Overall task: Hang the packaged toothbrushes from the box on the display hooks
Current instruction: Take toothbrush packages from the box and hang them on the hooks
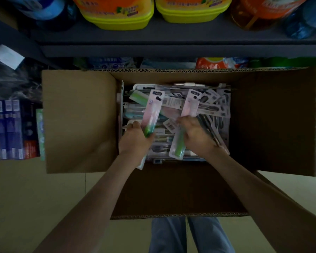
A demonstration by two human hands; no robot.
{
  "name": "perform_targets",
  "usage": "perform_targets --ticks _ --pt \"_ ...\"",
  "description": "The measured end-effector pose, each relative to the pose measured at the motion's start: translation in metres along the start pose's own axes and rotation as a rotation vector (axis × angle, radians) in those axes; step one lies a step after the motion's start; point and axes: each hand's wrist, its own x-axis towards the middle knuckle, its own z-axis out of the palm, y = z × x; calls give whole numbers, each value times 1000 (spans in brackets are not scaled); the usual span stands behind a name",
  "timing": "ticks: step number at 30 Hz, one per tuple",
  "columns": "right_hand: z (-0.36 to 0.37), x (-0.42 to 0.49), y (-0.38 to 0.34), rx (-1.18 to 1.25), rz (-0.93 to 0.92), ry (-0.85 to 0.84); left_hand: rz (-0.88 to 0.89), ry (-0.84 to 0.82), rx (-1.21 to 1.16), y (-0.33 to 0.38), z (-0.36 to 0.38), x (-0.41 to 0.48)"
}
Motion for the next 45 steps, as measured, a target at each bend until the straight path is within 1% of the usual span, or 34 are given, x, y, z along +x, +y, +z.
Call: perform_targets --ticks 1,2,3,5,6,8,10,13,17,19,21,25,27,29,34,39,41,45 --pt "3 1 0 71 98 155 -12 -11 -4 1 5 1" --pt "3 4 -2 79 199 261 -22 -18 -12 3 9 1" --pt "5 9 -3 69 314 298 -25 -21 -15 5 13 2" --pt "8 20 -6 126 541 228 -24 -29 -3 8 21 3" --pt "11 26 -9 184 610 175 -23 -33 7 9 23 4" --pt "19 33 -15 204 658 116 -23 -21 29 12 26 3" --pt "24 36 -20 171 675 120 -26 -5 45 15 26 3" --pt "17 34 -21 218 695 143 -18 4 22 19 20 1" --pt "-12 1 -35 158 594 204 58 33 36 25 0 -24" --pt "-34 -25 -58 137 545 230 127 42 56 27 -18 -49" --pt "-59 -53 -86 135 536 226 173 21 73 28 -45 -80" --pt "-123 -113 -159 143 457 208 203 30 -10 34 -125 -155" --pt "-164 -142 -202 163 405 254 232 59 -35 45 -173 -195" --pt "-205 -170 -245 171 321 338 298 104 -65 60 -224 -232" --pt "-300 -219 -342 128 39 594 524 370 -126 108 -349 -311" --pt "-383 -245 -407 82 -186 825 712 664 -212 156 -438 -377" --pt "-416 -252 -422 71 -228 871 741 758 -225 176 -464 -395" --pt "-479 -269 -439 27 -296 967 782 866 -274 217 -500 -423"
